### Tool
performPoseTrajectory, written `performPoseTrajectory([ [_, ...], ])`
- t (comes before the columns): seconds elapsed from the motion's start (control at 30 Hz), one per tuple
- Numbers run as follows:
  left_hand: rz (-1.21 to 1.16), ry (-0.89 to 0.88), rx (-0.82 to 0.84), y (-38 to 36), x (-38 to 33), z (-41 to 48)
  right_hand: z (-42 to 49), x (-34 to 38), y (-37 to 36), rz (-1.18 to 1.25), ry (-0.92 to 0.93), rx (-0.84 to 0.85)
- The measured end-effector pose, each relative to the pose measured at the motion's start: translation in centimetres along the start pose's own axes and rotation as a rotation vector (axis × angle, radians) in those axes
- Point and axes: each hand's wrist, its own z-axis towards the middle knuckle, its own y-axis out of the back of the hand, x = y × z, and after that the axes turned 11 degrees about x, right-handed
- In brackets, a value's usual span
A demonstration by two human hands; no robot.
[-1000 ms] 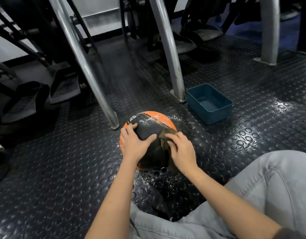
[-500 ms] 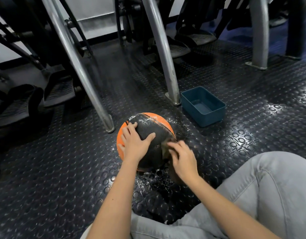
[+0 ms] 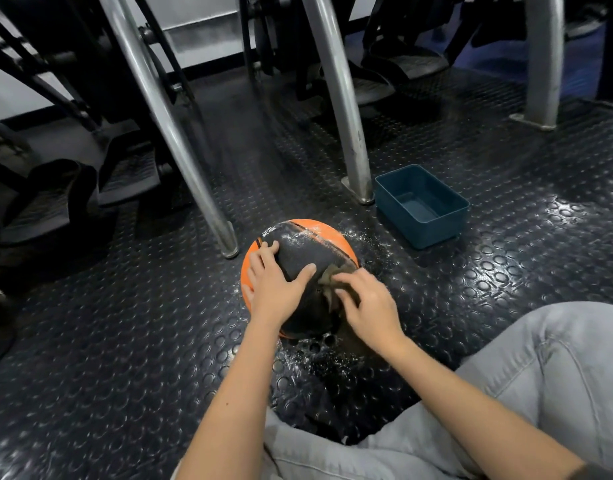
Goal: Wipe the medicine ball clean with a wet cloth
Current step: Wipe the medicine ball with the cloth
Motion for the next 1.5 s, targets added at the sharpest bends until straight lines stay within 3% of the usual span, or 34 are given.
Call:
performPoseTrajectory([
  [0.07,0.013,0.002,-0.018,-0.1,-0.1,-0.2,1.0,-0.1,0.2,0.063,-0.041,-0.010],
  [0.23,-0.004,0.042,-0.032,0.0,-0.5,-0.1,4.2,-1.2,0.7,0.223,-0.346,-0.029],
  [0.43,0.003,0.044,-0.003,0.1,-0.8,0.5,0.6,1.2,-0.1,0.149,-0.172,0.023],
  [0.7,-0.009,0.049,0.011,-0.8,-1.9,0.9,5.0,-1.0,1.6,0.178,-0.346,0.003],
  [0.93,0.028,0.023,0.042,-0.7,-2.0,0.7,2.2,-0.3,1.8,0.054,-0.169,0.089],
  [1.2,0.013,0.023,0.025,-1.0,-1.8,0.6,5.3,-3.2,1.8,0.173,-0.398,0.031],
  [1.3,-0.008,0.026,0.007,-0.9,-1.9,0.7,2.1,-0.5,0.7,0.199,-0.311,-0.004],
  [1.43,-0.017,0.019,0.021,-0.5,-1.6,0.9,-1.7,1.5,0.0,0.115,-0.116,0.156],
  [1.5,-0.014,0.015,0.017,-0.5,-1.5,0.8,-0.9,1.5,0.9,0.085,-0.077,0.125],
])
